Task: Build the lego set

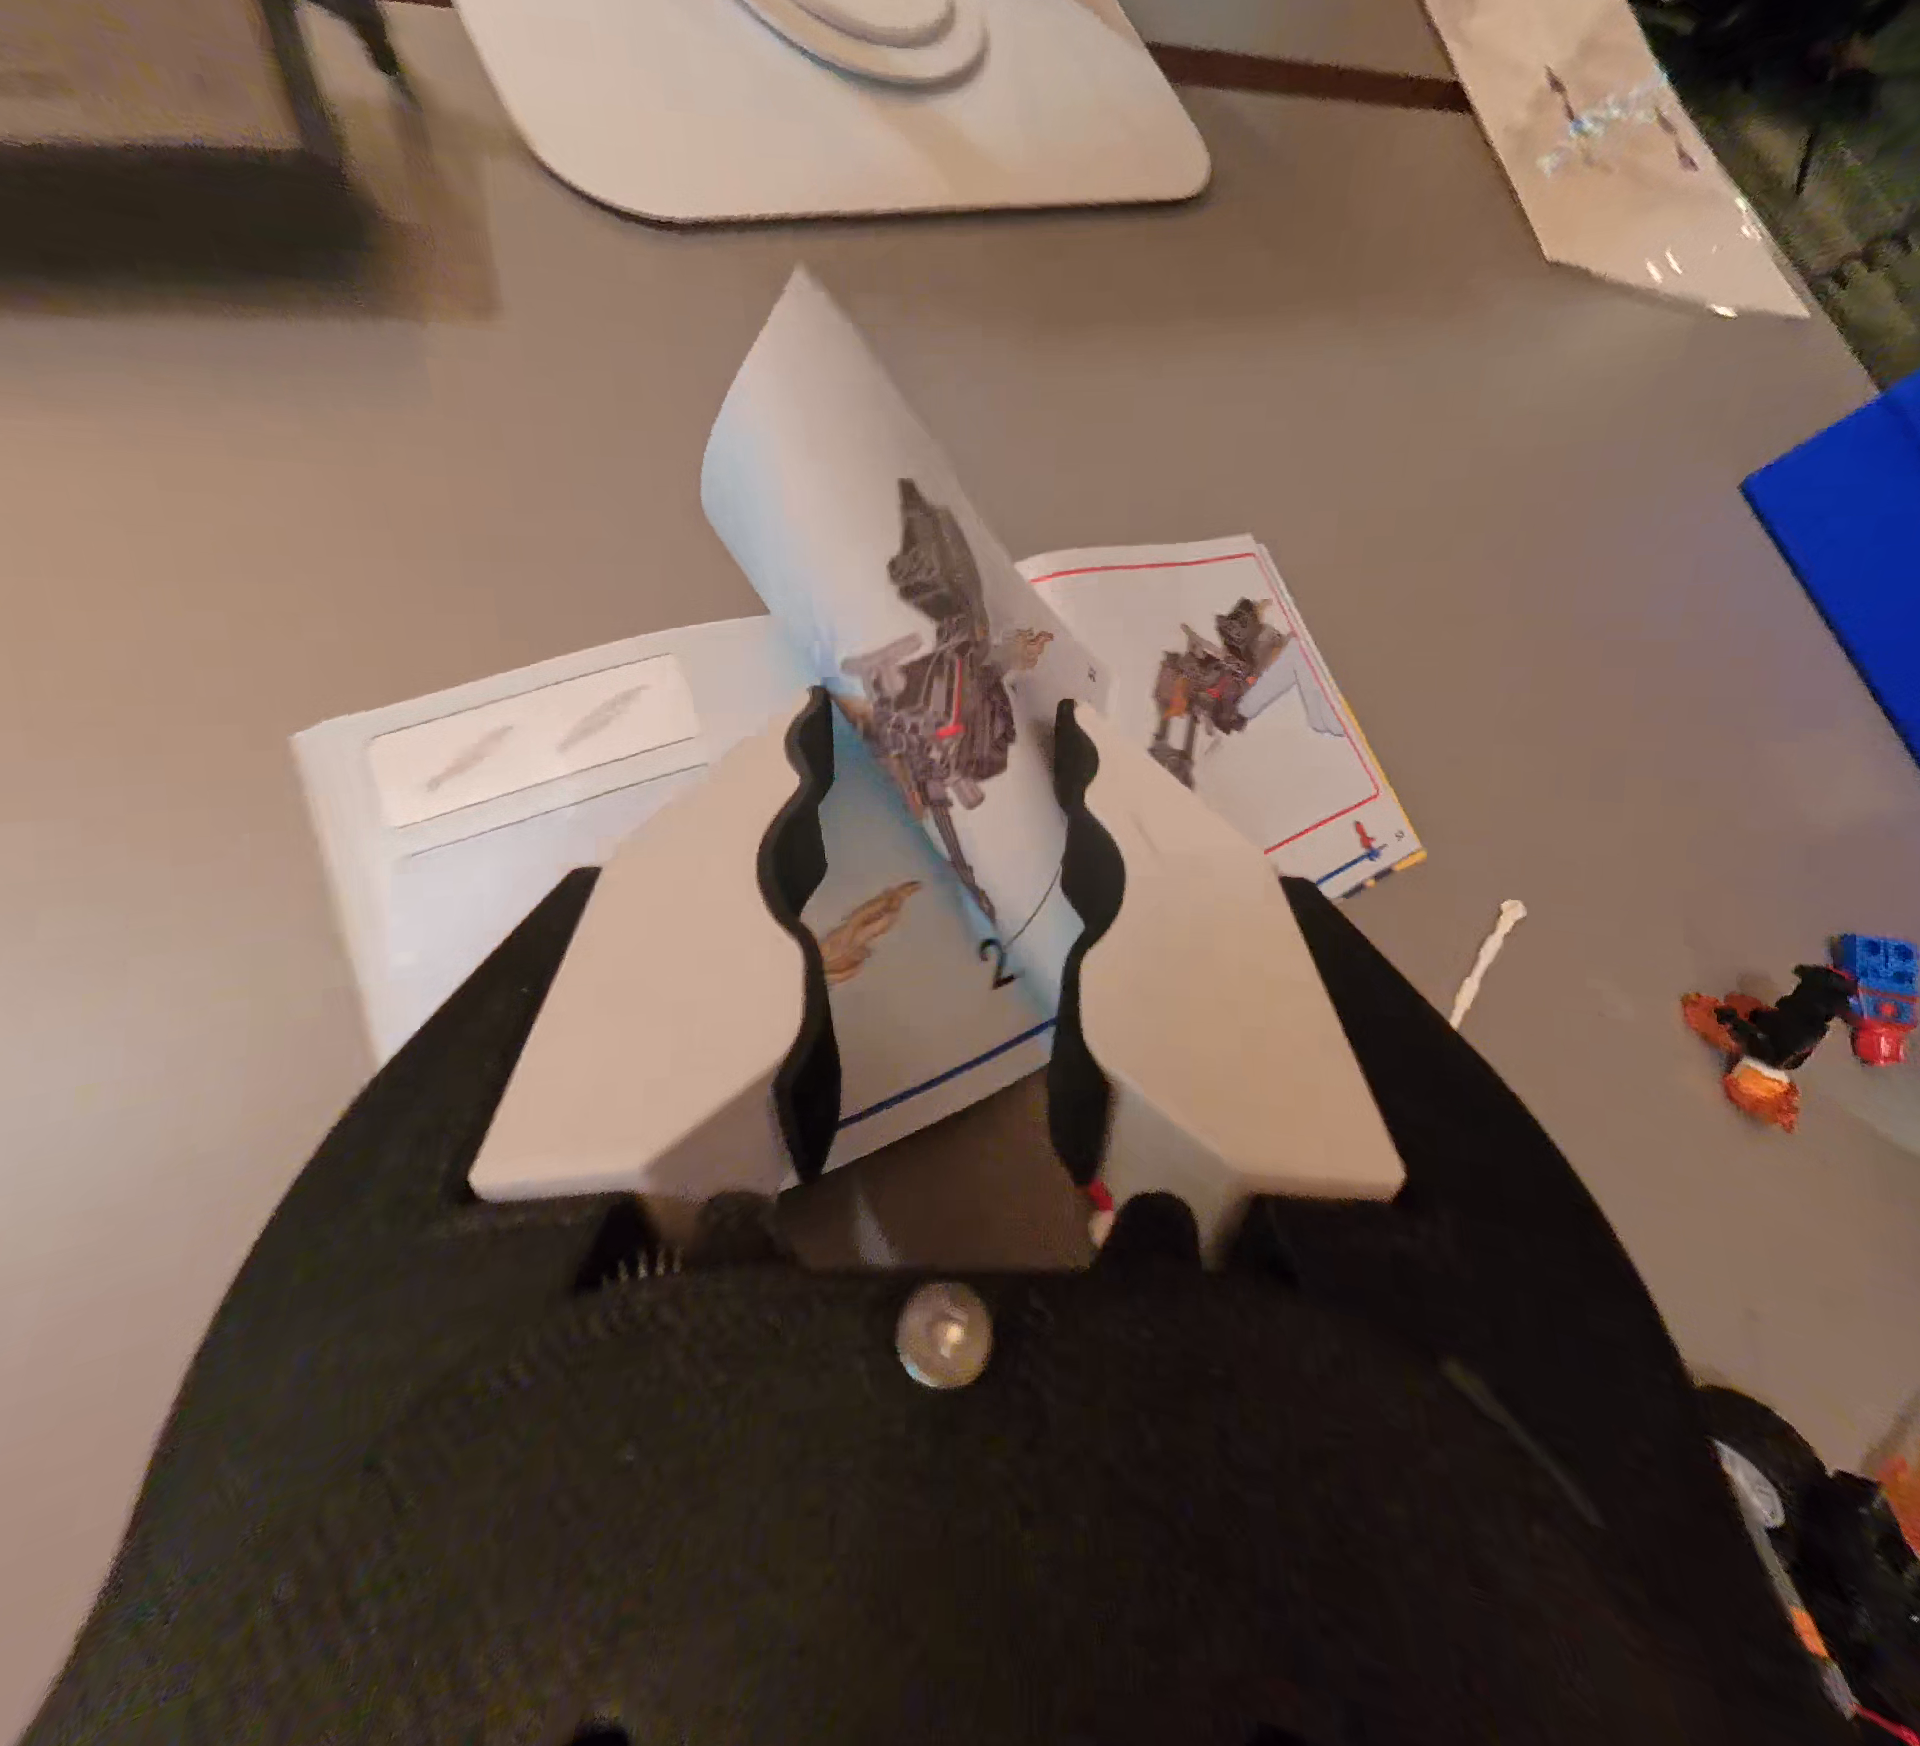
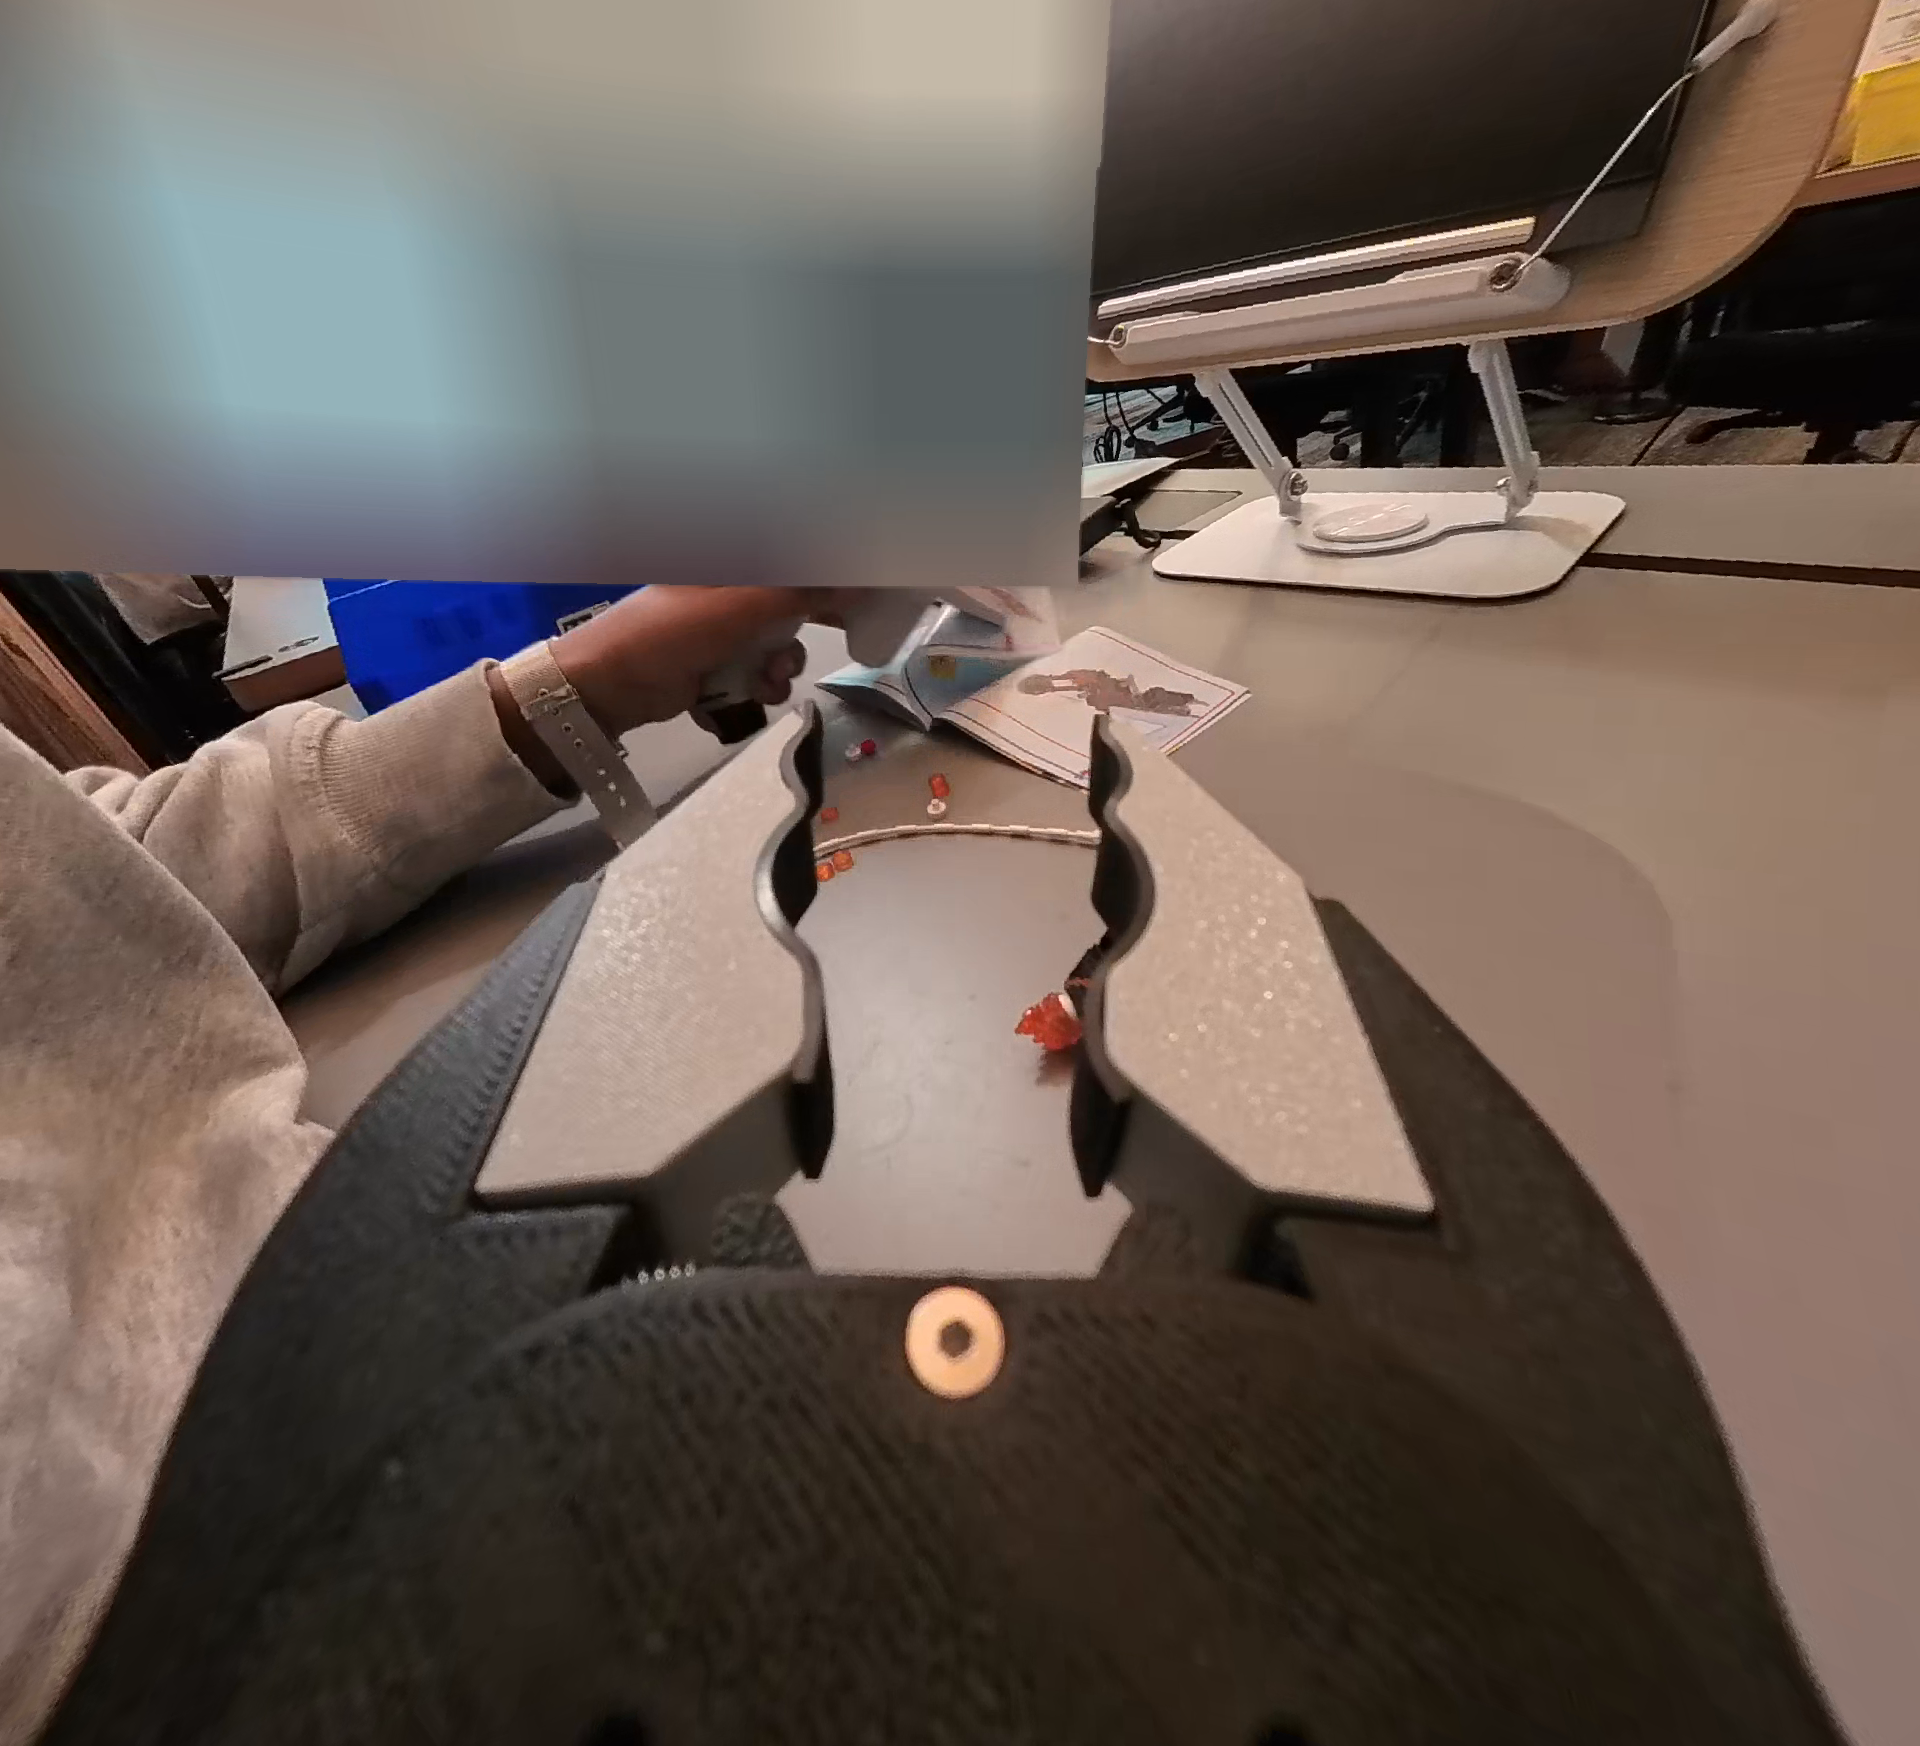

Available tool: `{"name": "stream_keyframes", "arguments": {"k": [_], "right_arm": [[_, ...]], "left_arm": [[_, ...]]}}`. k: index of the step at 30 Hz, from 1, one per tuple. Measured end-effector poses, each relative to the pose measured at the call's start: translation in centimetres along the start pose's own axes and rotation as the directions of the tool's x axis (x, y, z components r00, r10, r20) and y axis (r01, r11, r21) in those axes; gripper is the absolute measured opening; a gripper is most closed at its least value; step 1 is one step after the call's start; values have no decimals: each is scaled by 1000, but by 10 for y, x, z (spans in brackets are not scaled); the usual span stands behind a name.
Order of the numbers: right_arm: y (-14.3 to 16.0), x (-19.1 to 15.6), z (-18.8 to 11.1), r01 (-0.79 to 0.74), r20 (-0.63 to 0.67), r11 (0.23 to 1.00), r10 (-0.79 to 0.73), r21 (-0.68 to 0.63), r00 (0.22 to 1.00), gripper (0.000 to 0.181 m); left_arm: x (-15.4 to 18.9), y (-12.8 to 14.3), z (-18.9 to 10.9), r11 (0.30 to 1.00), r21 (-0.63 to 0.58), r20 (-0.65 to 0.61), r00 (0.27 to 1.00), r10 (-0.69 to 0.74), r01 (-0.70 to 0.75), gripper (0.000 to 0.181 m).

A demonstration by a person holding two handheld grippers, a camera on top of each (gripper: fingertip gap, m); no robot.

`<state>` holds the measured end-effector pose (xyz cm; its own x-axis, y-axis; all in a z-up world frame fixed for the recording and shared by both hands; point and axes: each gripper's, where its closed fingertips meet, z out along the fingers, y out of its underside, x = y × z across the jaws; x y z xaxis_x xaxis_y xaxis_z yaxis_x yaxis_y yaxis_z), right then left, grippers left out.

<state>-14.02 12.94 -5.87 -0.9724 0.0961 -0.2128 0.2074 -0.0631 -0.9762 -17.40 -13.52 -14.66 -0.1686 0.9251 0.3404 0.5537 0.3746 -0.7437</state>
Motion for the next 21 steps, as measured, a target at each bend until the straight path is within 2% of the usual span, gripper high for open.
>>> {"name": "stream_keyframes", "arguments": {"k": [4,6,16,21], "right_arm": [[0,0,0,0,-1,1000,0,-1,1000,50],[0,0,0,0,-1,1000,0,-1,1000,50],[1,0,0,1,-4,1000,-1,-5,1000,50],[1,1,1,3,-7,1000,-3,-10,1000,49]], "left_arm": [[-30,-7,-16,999,38,114,994,2,-7,48],[-37,-12,-25,998,67,126,992,-10,1,49],[-39,-25,-60,962,180,-81,978,-194,205,74],[-41,-32,-75,947,236,-107,974,-199,219,82]]}}
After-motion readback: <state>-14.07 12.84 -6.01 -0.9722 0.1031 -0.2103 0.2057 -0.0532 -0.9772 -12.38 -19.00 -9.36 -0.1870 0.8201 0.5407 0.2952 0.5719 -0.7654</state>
